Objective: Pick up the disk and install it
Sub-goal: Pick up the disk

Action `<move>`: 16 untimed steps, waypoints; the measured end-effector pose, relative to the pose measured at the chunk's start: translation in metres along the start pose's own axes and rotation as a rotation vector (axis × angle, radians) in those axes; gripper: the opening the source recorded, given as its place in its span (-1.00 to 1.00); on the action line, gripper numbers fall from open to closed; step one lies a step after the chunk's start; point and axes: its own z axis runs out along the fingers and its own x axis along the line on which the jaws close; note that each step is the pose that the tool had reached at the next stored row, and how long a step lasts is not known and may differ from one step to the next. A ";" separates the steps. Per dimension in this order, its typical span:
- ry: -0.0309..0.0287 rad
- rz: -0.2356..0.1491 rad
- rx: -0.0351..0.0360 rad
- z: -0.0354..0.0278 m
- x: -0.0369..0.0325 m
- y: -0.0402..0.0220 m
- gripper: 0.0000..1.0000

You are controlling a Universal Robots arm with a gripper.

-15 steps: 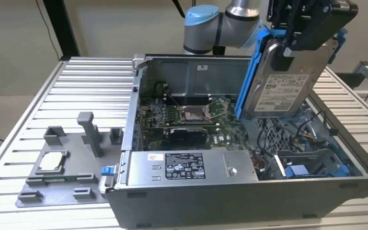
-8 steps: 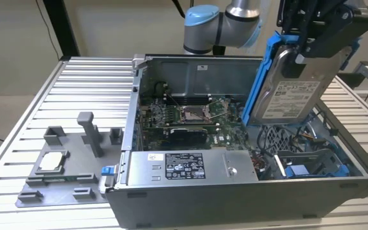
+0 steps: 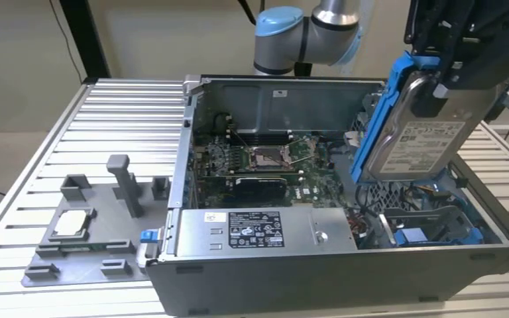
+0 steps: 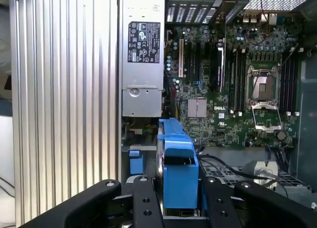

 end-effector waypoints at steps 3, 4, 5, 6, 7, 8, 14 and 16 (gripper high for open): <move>-0.0001 0.000 -0.0001 0.0000 0.0022 -0.0016 -1.00; -0.0001 0.000 0.0000 0.0000 0.0022 -0.0016 -1.00; -0.0001 0.000 0.0000 -0.0001 0.0022 -0.0016 -1.00; 0.0000 0.000 0.0000 -0.0001 0.0022 -0.0017 -1.00; 0.0000 0.000 0.0000 -0.0001 0.0022 -0.0017 -1.00; 0.0000 0.000 0.0000 -0.0001 0.0022 -0.0017 -1.00; 0.0000 0.000 0.0000 -0.0001 0.0022 -0.0017 -1.00; 0.0000 0.000 0.0000 -0.0001 0.0022 -0.0017 -1.00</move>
